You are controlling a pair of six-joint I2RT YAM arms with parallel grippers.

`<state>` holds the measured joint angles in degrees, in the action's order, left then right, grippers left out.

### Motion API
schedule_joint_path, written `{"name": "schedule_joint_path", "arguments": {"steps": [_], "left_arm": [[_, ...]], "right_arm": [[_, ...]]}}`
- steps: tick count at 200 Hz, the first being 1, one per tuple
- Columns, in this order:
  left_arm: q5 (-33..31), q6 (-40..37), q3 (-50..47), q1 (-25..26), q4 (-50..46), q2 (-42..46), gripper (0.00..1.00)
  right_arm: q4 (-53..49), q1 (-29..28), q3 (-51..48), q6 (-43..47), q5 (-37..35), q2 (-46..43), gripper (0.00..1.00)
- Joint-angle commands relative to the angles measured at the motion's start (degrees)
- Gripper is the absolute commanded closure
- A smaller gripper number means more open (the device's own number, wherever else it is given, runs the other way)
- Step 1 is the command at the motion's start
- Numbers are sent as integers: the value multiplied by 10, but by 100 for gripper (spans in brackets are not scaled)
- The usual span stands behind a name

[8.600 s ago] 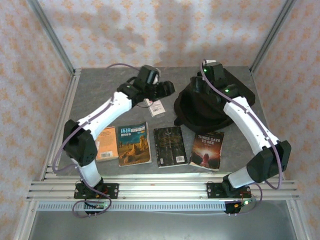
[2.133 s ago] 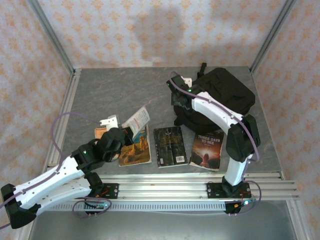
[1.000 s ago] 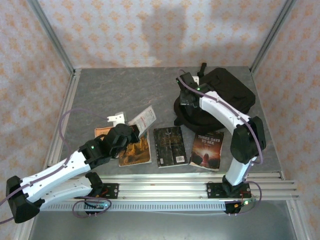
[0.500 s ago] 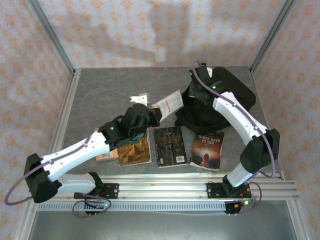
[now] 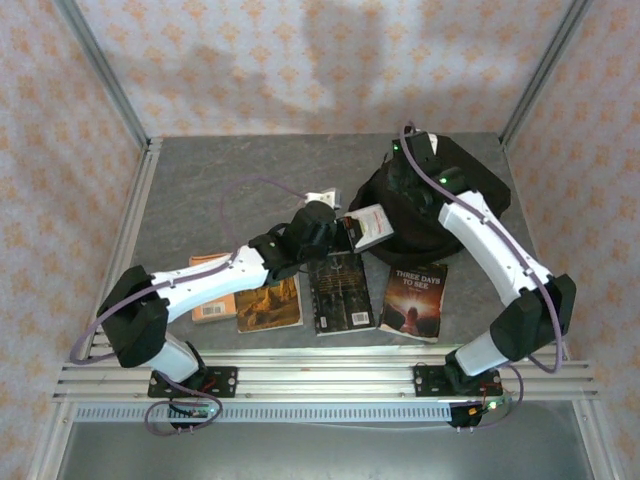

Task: Pack the student bag
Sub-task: Place the loose stationery in the student bag.

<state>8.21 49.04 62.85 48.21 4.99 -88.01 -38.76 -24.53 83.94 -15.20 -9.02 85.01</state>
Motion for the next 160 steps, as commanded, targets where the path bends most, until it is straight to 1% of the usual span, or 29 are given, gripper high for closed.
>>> {"name": "schedule_joint_path", "arguments": {"steps": [1, 20, 43, 59, 66, 95, 112, 135, 148, 160], "left_arm": [[15, 6, 2, -7, 131, 4, 100], [-2, 5, -14, -8, 163, 11, 100], [-27, 10, -42, -8, 204, 23, 100], [-26, 12, -41, -8, 201, 20, 100], [-22, 12, -37, -7, 197, 16, 100], [-11, 23, -26, -8, 187, -6, 100], [-13, 24, -27, -7, 185, -12, 100], [-22, 21, -26, -7, 175, -15, 100], [-28, 17, -23, -8, 161, -15, 100], [-34, 15, -25, -8, 155, -14, 100]], "right_arm": [[13, 5, -25, -2, -29, -39, 37], [14, 5, -35, 2, -32, -51, 28], [5, 5, -35, 7, -31, -53, 23], [7, 4, -39, 8, -36, -52, 18], [6, 5, -39, 9, -40, -50, 17], [-1, 10, -39, 15, -73, -31, 17], [2, 17, -46, 17, -62, -20, 18], [23, 23, -66, 33, -28, -10, 28], [27, 24, -72, 43, -28, -1, 32], [27, 28, -72, 49, -29, 11, 32]]}}
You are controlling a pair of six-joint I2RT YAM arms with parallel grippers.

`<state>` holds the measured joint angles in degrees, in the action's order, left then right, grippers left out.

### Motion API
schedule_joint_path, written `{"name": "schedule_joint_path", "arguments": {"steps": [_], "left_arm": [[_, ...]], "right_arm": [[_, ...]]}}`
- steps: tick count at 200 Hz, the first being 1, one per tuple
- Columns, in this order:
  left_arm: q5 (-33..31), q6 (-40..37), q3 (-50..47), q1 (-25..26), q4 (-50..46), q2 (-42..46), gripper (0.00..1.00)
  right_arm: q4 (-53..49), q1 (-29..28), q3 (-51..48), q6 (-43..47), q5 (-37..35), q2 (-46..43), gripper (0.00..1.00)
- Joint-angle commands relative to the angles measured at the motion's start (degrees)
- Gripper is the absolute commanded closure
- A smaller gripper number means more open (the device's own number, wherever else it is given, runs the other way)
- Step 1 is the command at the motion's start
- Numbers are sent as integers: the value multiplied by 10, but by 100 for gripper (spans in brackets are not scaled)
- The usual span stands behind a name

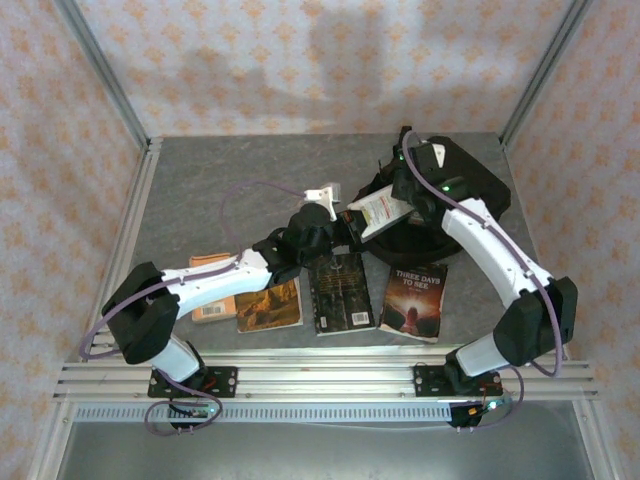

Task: Pack the student bag
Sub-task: Place the loose stationery in the student bag.

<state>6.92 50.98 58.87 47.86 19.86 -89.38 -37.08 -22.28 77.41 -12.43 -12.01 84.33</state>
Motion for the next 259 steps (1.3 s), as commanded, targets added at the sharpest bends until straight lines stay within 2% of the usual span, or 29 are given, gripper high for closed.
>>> {"name": "schedule_joint_path", "arguments": {"steps": [1, 25, 35, 56, 75, 104, 135, 169, 202, 259], "left_arm": [[-22, -5, 15, -5, 6, 0, 100], [-23, 2, 3, -10, 10, 6, 100], [-22, 3, 2, -13, 7, 8, 100], [-20, -1, 1, -19, -9, 16, 100], [-24, 1, -5, -27, -23, 34, 100], [-33, -3, 11, -39, -97, 69, 100], [-53, -11, 55, -46, -210, 101, 100], [-21, 17, 73, -53, -217, 114, 100], [53, 52, 98, -55, -204, 84, 100], [65, 84, 113, -55, -198, 22, 100]], "right_arm": [[10, 5, -7, 21, 2, 19, 32], [10, 13, -5, 28, 21, 40, 34], [11, 16, -1, 28, 37, 46, 47], [2, 17, 20, 26, 41, 47, 82], [-4, 18, 39, 27, 33, 32, 100], [-24, 18, 82, 15, 20, 6, 100], [-47, 17, 147, 3, 48, -17, 100], [-87, 18, 219, -14, 88, -5, 100], [-91, 18, 253, -43, 131, 4, 100], [-49, 18, 235, -111, 216, -3, 100]]}}
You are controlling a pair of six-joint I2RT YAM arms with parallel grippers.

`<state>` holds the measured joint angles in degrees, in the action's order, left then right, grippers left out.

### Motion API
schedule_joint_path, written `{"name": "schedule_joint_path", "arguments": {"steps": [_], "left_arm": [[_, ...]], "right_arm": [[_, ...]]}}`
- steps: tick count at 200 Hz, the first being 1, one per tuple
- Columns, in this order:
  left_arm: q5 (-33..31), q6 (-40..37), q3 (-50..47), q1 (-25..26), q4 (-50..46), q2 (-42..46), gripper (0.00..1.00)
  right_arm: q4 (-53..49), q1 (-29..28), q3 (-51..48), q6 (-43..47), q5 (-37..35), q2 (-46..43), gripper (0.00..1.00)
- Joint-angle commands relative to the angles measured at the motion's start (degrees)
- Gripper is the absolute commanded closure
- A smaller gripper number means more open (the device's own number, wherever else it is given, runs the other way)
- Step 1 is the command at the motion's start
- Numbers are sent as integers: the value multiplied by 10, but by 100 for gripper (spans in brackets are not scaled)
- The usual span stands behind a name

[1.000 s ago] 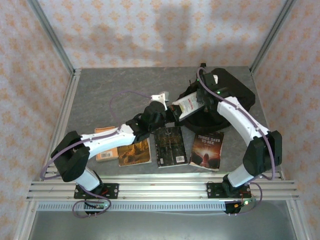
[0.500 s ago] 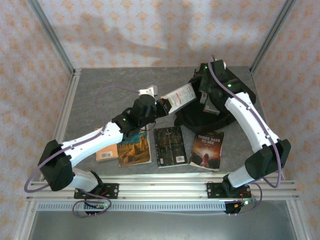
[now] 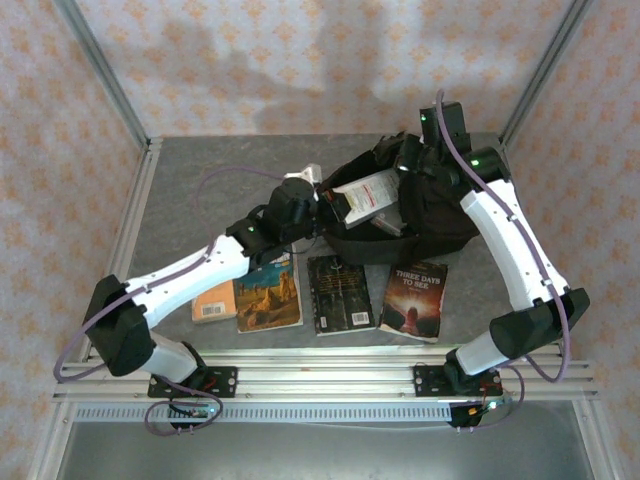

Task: Pack the student bag
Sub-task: Place the loose stationery in the student bag.

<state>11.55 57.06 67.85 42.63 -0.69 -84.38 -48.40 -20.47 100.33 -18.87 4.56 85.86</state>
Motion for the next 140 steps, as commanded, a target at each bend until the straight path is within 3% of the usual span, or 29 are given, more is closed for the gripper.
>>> {"name": "schedule_joint_path", "arguments": {"steps": [1, 42, 110, 140], "left_arm": [[20, 24, 23, -3, 8, -31, 100], [86, 86, 35, -2, 137, -130, 100], [147, 159, 189, 6, 259, -375, 100], [159, 152, 247, 6, 220, -417, 54]], "right_arm": [[66, 0, 5, -47, 53, -18, 100], [116, 0, -29, -100, 109, -24, 100], [176, -1, -96, -149, 143, -26, 100], [172, -1, -98, -148, 133, -22, 100]]}}
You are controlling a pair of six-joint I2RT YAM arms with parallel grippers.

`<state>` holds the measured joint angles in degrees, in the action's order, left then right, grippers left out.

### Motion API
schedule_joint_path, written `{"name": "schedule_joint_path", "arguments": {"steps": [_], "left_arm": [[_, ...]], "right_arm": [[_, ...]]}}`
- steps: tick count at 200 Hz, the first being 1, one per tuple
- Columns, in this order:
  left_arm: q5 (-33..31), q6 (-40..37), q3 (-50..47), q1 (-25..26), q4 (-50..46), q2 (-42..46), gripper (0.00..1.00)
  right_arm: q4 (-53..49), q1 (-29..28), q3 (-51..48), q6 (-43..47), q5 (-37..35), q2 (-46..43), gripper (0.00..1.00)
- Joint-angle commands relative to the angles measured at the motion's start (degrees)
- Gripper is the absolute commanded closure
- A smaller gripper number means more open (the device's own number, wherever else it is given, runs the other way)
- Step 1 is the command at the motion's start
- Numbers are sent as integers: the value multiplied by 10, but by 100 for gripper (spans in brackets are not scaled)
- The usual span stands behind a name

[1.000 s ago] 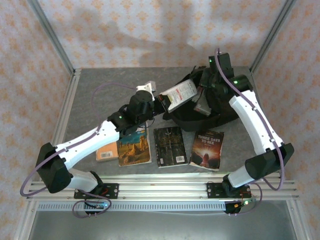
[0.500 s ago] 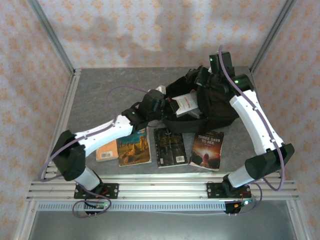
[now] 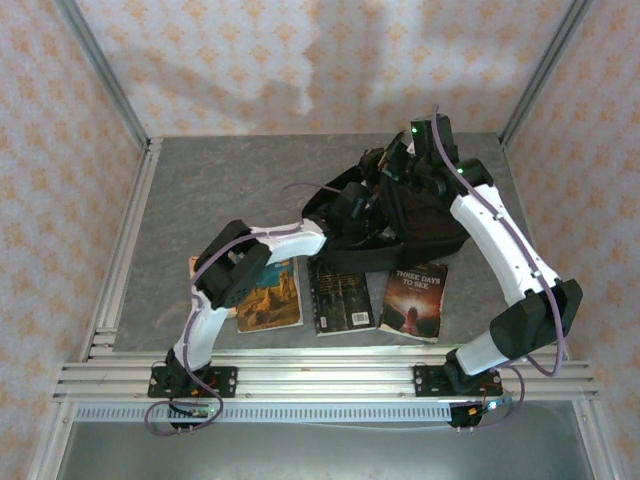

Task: Pack the student bag
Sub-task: Place the loose stationery in the student bag, then close the student bag at the center of the table.

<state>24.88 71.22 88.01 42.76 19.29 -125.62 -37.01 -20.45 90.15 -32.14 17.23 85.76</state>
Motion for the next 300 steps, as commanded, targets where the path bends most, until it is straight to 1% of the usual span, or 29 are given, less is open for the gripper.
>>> {"name": "schedule_joint_path", "arguments": {"steps": [1, 7, 14, 30, 42, 64, 81, 91, 102, 130, 140, 157, 167, 174, 182, 196, 207, 216, 232, 256, 268, 283, 300], "left_arm": [[25, 10, 45, 4, 19, -4, 52], [28, 7, 44, 3, 12, 1, 45], [35, -1, 41, 0, 2, 9, 41], [36, -27, 29, -6, -44, 39, 35], [34, -49, 9, -11, -66, 72, 33], [32, -95, -19, -18, -132, 135, 33], [18, -145, -31, -19, -208, 192, 32], [3, -166, -45, -18, -249, 217, 32], [-6, -177, -59, -20, -288, 239, 31], [-9, -202, -115, -20, -323, 300, 31], [-25, -223, -127, -20, -351, 326, 31], [-72, -268, -134, -23, -436, 376, 32], [-105, -288, -144, -28, -472, 411, 32], [-127, -295, -154, -32, -492, 438, 32], [-151, -299, -165, -37, -513, 471, 32], [-205, -305, -184, -46, -558, 525, 31], [-259, -302, -200, -57, -600, 564, 26], [-298, -292, -218, -70, -631, 593, 21], [-337, -267, -258, -111, -675, 641, 15], [-322, -234, -338, -206, -697, 704, 14], [-325, -218, -381, -244, -695, 731, 14], [-376, -189, -432, -262, -693, 752, 14], [-409, -166, -470, -281, -691, 756, 13]], "right_arm": [[58, -1, 4, -15, 6, -21, 100], [58, 0, 4, -11, 4, -22, 100], [56, -1, 4, -3, -1, -23, 100], [42, 0, 8, 16, -23, -26, 100], [30, -1, 11, 32, -47, -29, 100], [6, 0, 15, 59, -94, -30, 100], [-8, 0, 12, 72, -132, -31, 100], [-9, -1, 5, 77, -141, -32, 100], [-1, -1, -10, 82, -140, -36, 100], [21, 0, -48, 82, -109, -36, 98], [22, 0, -56, 83, -96, -33, 97], [19, -2, -65, 87, -87, -28, 95], [24, -4, -76, 86, -85, -29, 92], [31, -8, -86, 85, -83, -29, 86], [35, -13, -94, 82, -81, -30, 75], [39, -28, -102, 84, -83, -32, 53], [38, -46, -107, 83, -101, -39, 41], [42, -65, -113, 86, -119, -49, 35], [43, -102, -120, 88, -150, -67, 32], [62, -168, -147, 86, -186, -82, 32], [66, -201, -156, 79, -198, -76, 32], [70, -239, -170, 71, -223, -64, 32], [82, -278, -182, 71, -229, -43, 30]]}}
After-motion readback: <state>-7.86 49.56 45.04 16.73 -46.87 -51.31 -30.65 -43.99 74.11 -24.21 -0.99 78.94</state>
